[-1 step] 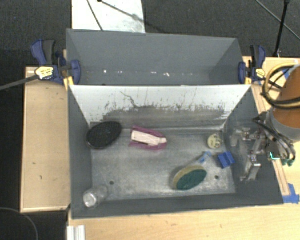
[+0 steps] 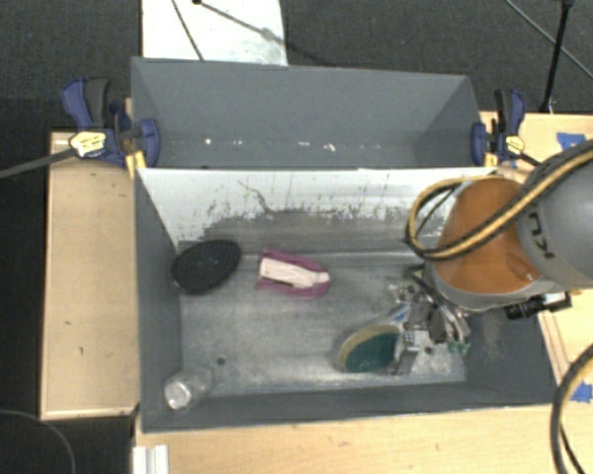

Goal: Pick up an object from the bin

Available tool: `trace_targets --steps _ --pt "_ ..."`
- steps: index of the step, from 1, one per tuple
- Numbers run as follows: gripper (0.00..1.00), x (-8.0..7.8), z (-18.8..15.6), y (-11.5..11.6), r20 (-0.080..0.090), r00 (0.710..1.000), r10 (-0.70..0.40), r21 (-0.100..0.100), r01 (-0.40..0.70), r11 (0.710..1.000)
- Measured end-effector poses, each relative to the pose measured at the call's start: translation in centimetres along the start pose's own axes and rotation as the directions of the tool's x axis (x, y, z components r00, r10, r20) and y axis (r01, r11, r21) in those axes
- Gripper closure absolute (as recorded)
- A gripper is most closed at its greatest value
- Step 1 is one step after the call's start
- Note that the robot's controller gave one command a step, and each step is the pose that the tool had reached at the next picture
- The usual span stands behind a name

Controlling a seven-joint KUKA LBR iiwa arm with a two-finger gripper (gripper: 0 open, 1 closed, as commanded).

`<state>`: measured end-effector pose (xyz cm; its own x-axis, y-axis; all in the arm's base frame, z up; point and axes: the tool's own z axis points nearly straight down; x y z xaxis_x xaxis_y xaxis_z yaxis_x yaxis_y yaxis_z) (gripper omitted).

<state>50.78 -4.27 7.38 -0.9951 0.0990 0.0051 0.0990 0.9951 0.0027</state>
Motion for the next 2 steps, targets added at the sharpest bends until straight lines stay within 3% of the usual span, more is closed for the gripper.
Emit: trace_targets --steps 1,2 --pt "1.00 -0.2 -0.4 -0.2 0.006 1.000 -0.004 0.002 0.004 1.000" --pt "1.00 -2.8 -18.2 -1.5 0.017 1.000 -0.005 0.003 0.005 1.000"
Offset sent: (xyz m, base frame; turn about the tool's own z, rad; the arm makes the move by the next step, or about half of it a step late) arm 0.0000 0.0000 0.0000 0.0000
